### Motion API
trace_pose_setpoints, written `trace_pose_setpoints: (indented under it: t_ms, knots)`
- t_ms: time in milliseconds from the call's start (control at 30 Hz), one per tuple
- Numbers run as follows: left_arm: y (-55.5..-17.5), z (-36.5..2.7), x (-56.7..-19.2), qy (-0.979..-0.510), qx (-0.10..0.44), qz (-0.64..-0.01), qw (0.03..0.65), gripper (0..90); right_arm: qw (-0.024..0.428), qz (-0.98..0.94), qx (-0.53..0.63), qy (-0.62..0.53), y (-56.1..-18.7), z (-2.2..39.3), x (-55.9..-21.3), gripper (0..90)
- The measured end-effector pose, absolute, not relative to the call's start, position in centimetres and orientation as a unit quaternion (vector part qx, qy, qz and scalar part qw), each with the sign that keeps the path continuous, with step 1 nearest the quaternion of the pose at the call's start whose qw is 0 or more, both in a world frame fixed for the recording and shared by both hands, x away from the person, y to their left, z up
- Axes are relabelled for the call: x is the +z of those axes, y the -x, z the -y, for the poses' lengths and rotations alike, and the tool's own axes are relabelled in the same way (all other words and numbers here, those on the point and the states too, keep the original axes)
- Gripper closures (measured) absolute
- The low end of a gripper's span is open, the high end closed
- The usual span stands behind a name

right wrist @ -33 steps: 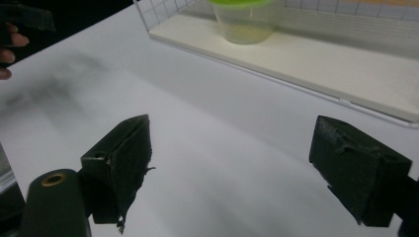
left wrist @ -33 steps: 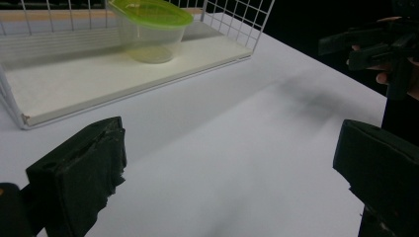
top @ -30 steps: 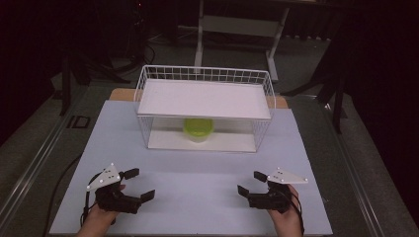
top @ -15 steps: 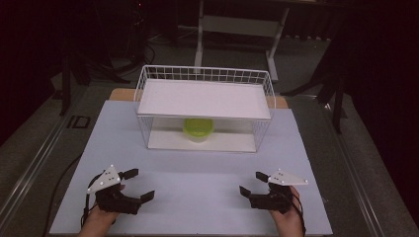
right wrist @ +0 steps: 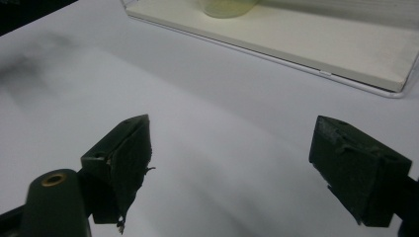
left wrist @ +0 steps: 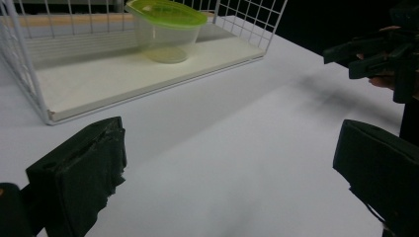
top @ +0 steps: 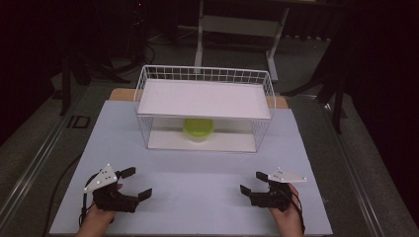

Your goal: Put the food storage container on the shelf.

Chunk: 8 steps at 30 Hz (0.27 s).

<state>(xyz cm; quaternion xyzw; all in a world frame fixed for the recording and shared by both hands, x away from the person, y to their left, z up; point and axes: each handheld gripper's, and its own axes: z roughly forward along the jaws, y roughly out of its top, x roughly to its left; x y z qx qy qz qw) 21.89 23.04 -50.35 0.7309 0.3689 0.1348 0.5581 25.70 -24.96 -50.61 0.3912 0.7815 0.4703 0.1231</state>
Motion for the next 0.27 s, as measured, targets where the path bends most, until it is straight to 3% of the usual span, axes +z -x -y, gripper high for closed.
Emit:
trace_pose_setpoints:
  t_ms: [267]
  knots:
    - [-21.94,-24.06,-50.07,-0.710,0.160,-0.384,0.568,0.8,0.114,-0.773,0.478,-0.401,-26.07,25.35,-50.84,16.4]
